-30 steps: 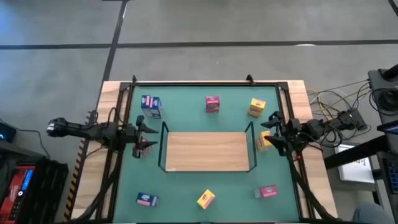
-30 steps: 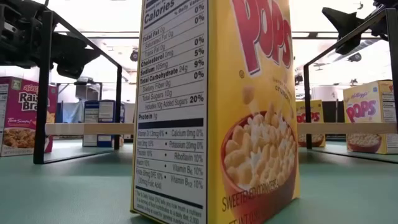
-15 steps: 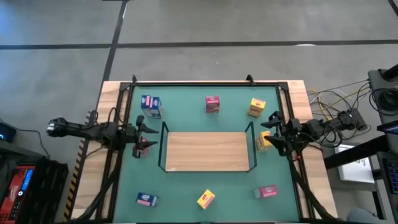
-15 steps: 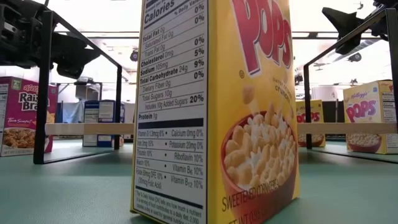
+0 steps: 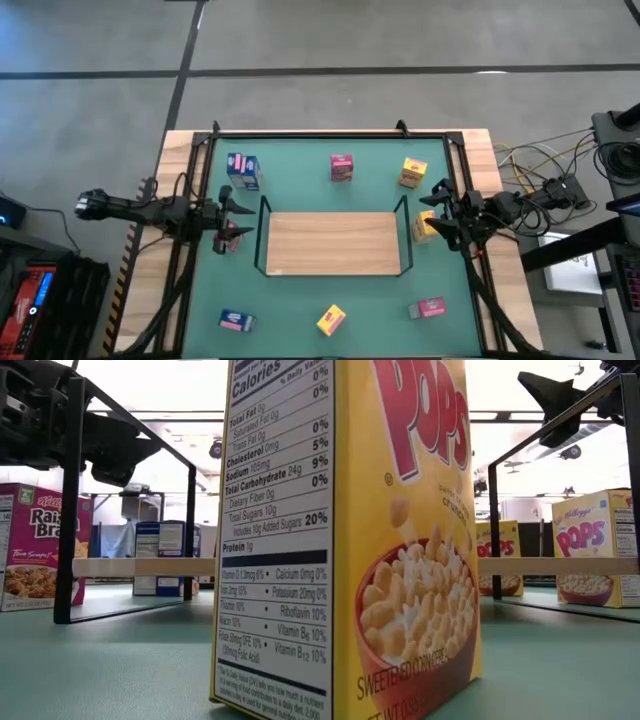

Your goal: Stack cereal on shelf

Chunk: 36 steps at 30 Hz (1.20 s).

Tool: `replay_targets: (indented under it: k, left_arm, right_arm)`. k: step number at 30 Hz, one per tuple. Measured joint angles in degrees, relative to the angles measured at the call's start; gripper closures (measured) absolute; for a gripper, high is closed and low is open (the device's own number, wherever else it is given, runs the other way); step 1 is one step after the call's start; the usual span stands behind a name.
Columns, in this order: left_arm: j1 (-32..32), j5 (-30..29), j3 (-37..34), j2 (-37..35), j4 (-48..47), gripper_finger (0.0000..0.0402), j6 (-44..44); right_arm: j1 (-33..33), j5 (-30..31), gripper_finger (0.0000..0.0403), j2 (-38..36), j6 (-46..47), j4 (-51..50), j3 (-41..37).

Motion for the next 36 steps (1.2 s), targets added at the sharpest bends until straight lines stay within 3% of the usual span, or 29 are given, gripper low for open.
replay_targets:
  k: [29,36]
  left_arm:
    - [0.0,0.0,0.0,0.0,0.0,0.0209,0.0]
    - [0.0,0.0,0.0,0.0,0.0,0.0209,0.0]
  right_arm:
    - [0.0,0.0,0.0138,0.0,-0.1,0.0,0.0]
    - [0.0,6.0,0.0138,0.0,-2.0,0.2,0.0]
